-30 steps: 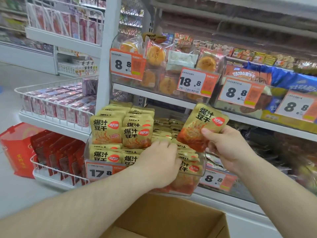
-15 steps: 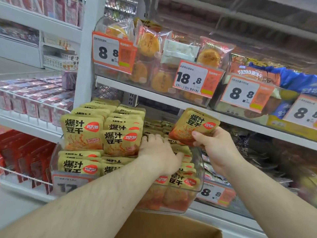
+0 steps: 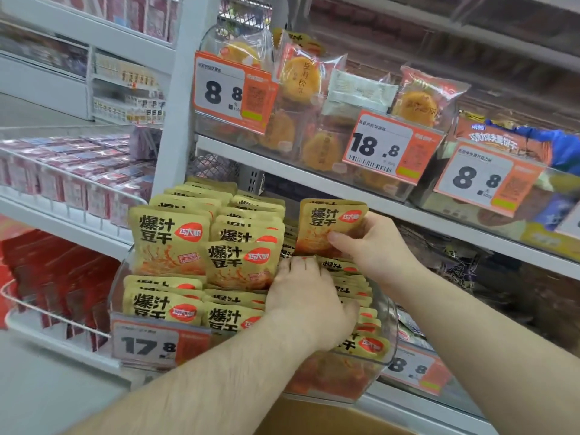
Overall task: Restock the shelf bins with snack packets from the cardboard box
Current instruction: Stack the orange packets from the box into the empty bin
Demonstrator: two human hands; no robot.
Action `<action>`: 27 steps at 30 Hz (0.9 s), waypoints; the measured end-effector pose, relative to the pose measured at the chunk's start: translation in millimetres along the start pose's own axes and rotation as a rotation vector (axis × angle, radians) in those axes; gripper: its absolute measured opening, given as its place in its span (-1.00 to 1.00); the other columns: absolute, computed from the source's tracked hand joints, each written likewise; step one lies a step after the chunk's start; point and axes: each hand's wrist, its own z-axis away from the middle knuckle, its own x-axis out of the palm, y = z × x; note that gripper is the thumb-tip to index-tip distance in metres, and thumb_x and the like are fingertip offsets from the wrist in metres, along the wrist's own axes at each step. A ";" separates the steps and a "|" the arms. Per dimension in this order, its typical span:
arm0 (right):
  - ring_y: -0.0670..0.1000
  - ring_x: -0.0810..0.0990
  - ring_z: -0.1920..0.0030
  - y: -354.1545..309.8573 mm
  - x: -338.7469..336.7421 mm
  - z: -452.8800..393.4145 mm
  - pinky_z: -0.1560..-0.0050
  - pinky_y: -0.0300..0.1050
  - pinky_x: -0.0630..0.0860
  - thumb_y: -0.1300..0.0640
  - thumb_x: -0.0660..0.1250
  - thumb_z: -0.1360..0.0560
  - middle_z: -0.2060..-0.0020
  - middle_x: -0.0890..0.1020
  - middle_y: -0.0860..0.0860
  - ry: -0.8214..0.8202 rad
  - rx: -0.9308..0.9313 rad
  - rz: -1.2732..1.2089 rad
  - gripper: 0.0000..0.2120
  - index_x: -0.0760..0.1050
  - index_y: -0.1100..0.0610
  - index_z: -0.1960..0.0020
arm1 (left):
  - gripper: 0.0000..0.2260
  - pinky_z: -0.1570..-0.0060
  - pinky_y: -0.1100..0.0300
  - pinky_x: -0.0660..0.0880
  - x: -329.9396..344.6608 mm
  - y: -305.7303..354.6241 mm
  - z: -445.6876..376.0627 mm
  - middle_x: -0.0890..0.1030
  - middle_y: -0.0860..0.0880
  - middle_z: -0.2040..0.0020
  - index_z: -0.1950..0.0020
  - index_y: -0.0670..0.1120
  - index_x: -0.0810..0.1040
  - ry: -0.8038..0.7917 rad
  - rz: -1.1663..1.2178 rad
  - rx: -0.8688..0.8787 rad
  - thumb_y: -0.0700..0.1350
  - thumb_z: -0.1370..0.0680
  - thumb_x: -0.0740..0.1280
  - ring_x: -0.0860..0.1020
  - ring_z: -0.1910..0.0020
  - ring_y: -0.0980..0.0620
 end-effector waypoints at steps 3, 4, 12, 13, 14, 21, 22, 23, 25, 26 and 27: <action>-0.06 0.67 0.06 1.8 15.6 -11.2 -0.08 0.03 0.61 0.18 0.49 -0.45 0.12 0.72 -0.10 -0.012 0.051 0.037 -0.87 0.62 -0.03 0.09 | -0.32 -0.50 -0.14 0.06 1.5 -0.3 0.0 0.34 -0.23 -0.40 -0.49 -0.21 0.28 0.025 0.023 0.003 0.28 -0.59 0.02 0.24 -0.41 -0.24; -0.04 0.66 0.08 2.9 21.0 -14.7 -0.07 0.03 0.61 0.17 0.49 -0.45 0.12 0.72 -0.10 -0.021 0.078 0.039 -0.88 0.63 -0.03 0.09 | -0.33 -0.50 -0.14 0.06 2.0 -0.7 -0.4 0.35 -0.22 -0.38 -0.48 -0.21 0.29 0.029 0.027 0.001 0.28 -0.59 0.03 0.25 -0.40 -0.24; 0.04 0.69 0.05 18.6 38.5 -26.8 -0.14 0.10 0.60 0.17 0.50 -0.44 0.16 0.73 -0.02 -0.075 0.282 -0.012 -0.96 0.67 0.09 0.10 | -0.35 -0.51 -0.12 0.04 1.7 -0.2 -0.8 0.31 -0.23 -0.42 -0.49 -0.19 0.28 0.036 0.034 -0.005 0.27 -0.59 0.04 0.22 -0.44 -0.24; 0.04 0.69 0.05 19.7 38.6 -27.6 -0.14 0.10 0.60 0.17 0.50 -0.44 0.16 0.73 -0.02 -0.073 0.288 -0.010 -0.96 0.67 0.09 0.12 | -0.34 -0.51 -0.12 0.04 1.5 -0.3 -0.9 0.31 -0.23 -0.43 -0.50 -0.19 0.27 0.034 0.031 -0.007 0.26 -0.59 0.04 0.21 -0.44 -0.23; 0.03 0.69 0.05 20.2 38.3 -27.9 -0.14 0.10 0.60 0.16 0.50 -0.44 0.17 0.73 -0.03 -0.069 0.293 -0.005 -0.97 0.67 0.08 0.13 | -0.34 -0.51 -0.12 0.04 1.2 -0.3 -0.8 0.31 -0.23 -0.43 -0.50 -0.19 0.26 0.031 0.028 -0.009 0.26 -0.59 0.04 0.21 -0.44 -0.23; 0.03 0.69 0.05 22.1 41.6 -30.4 -0.13 0.07 0.60 0.11 0.51 -0.44 0.14 0.72 -0.02 -0.029 0.330 0.026 -0.90 0.66 0.08 0.06 | -0.33 -0.52 -0.11 0.07 1.0 0.6 -1.2 0.31 -0.23 -0.43 -0.52 -0.20 0.24 0.028 0.012 -0.011 0.26 -0.59 0.02 0.22 -0.45 -0.23; 0.03 0.68 0.04 21.6 41.6 -30.1 -0.13 0.07 0.60 0.11 0.50 -0.45 0.13 0.72 -0.02 -0.034 0.334 0.029 -0.90 0.66 0.08 0.05 | -0.33 -0.52 -0.12 0.07 1.0 0.6 -1.1 0.31 -0.23 -0.43 -0.52 -0.19 0.24 0.028 0.014 -0.009 0.26 -0.59 0.02 0.22 -0.45 -0.23; 0.03 0.68 0.04 21.4 41.6 -30.2 -0.14 0.07 0.59 0.11 0.50 -0.45 0.12 0.72 -0.02 -0.039 0.340 0.027 -0.90 0.66 0.08 0.04 | -0.33 -0.52 -0.12 0.07 1.0 0.5 -1.1 0.31 -0.24 -0.43 -0.52 -0.19 0.24 0.030 0.016 -0.007 0.26 -0.59 0.02 0.22 -0.45 -0.23; 0.04 0.68 0.03 19.5 41.0 -29.5 -0.14 0.07 0.59 0.11 0.49 -0.46 0.12 0.72 -0.01 -0.050 0.357 0.016 -0.90 0.65 0.09 0.03 | -0.32 -0.53 -0.12 0.06 1.3 -0.2 -1.9 0.29 -0.25 -0.45 -0.53 -0.20 0.23 0.023 0.013 -0.006 0.26 -0.59 0.02 0.20 -0.47 -0.24; 0.04 0.68 0.04 18.4 40.6 -29.2 -0.13 0.08 0.60 0.12 0.49 -0.46 0.12 0.72 -0.01 -0.051 0.366 0.013 -0.89 0.65 0.09 0.03 | -0.32 -0.53 -0.13 0.04 1.2 -0.4 -2.4 0.27 -0.25 -0.46 -0.53 -0.20 0.22 0.016 0.012 -0.002 0.26 -0.59 0.02 0.19 -0.48 -0.25; 0.05 0.68 0.05 17.1 40.5 -28.9 -0.12 0.08 0.60 0.12 0.49 -0.46 0.12 0.72 0.00 -0.049 0.375 0.012 -0.88 0.64 0.09 0.03 | -0.32 -0.54 -0.13 0.02 1.0 -0.2 -2.8 0.26 -0.26 -0.48 -0.54 -0.20 0.20 0.009 0.013 0.001 0.26 -0.60 0.02 0.17 -0.49 -0.25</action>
